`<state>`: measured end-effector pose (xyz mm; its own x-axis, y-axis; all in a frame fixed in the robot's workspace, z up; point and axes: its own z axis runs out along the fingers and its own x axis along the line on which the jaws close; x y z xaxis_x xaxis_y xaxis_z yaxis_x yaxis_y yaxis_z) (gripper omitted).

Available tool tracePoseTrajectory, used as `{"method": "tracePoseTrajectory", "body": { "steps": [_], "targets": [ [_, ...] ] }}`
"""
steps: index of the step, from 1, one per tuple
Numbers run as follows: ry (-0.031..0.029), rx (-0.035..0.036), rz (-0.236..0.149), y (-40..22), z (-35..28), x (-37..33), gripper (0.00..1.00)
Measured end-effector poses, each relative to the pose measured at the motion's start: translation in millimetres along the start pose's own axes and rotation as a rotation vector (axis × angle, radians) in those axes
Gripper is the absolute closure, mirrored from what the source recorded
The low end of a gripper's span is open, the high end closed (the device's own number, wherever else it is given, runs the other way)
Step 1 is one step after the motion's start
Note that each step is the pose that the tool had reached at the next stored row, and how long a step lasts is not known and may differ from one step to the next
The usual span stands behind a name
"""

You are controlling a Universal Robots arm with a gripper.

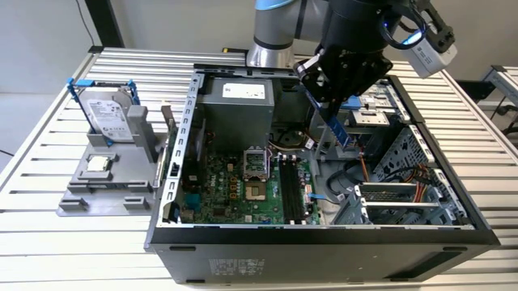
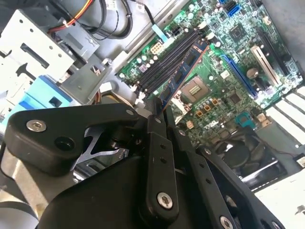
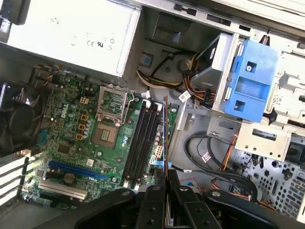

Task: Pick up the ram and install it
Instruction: 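Insert the ram into the slot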

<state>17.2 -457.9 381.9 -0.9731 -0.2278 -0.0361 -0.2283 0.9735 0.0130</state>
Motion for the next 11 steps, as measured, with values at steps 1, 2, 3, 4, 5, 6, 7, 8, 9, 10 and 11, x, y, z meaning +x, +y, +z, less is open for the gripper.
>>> {"method": "tracePoseTrajectory", "body": {
  "steps": [1,2,3,4,5,6,7,8,9,10,11],
  "targets": [
    [-0.0001,0.0004,0.010,0.0,0.0,0.0,1.00],
    [-0.0002,0.0008,0.019,0.0,0.0,0.0,1.00],
    [-0.0004,0.0011,0.029,0.0,0.0,0.0,1.00],
    [-0.0005,0.0014,0.039,0.0,0.0,0.0,1.00],
    [-0.0006,0.0018,0.048,-0.1,0.0,0.0,1.00],
    [-0.0007,0.0022,0.058,-0.1,0.0,0.0,1.00],
    [-0.0009,0.0025,0.068,-0.1,0.0,0.0,1.00],
    [-0.0010,0.0029,0.077,-0.1,0.0,0.0,1.00],
    [-0.0011,0.0032,0.087,-0.1,0.0,0.0,1.00],
    [-0.0012,0.0036,0.097,-0.1,0.0,0.0,1.00],
    [-0.0013,0.0039,0.107,-0.1,0.0,0.0,1.00]
  ]
}}
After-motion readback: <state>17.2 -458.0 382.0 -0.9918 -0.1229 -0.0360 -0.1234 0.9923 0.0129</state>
